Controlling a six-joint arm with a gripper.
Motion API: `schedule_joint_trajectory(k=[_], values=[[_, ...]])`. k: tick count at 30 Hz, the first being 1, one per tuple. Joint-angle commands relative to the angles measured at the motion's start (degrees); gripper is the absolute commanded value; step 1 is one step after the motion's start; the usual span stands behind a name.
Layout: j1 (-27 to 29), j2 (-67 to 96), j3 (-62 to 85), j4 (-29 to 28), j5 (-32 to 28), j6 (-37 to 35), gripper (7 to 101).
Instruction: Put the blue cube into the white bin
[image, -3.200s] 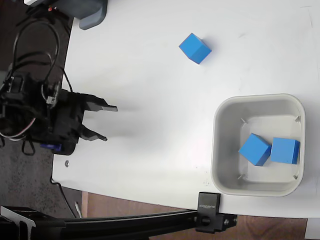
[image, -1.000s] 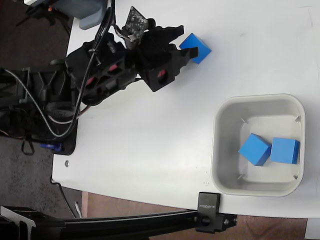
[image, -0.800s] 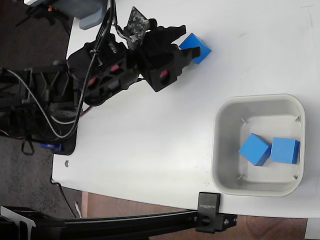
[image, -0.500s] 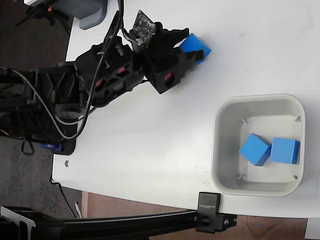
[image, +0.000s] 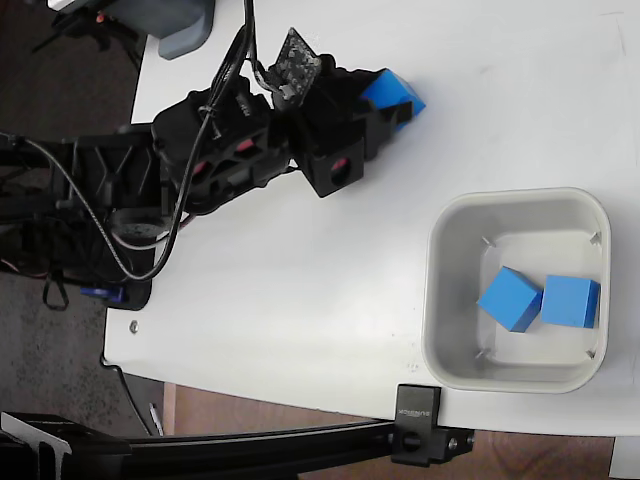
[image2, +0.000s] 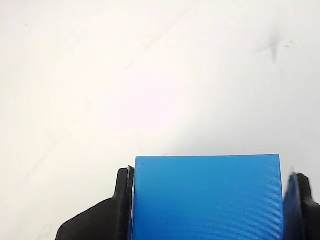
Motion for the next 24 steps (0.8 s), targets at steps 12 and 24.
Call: schedule_joint_trajectory(k=[12,24], values=[[2.8,13.1,-2.3,6.2,0.8,-0.1,45.2],[16.8,19.2,-7.4,1.3,-0.3,2.3,45.7]])
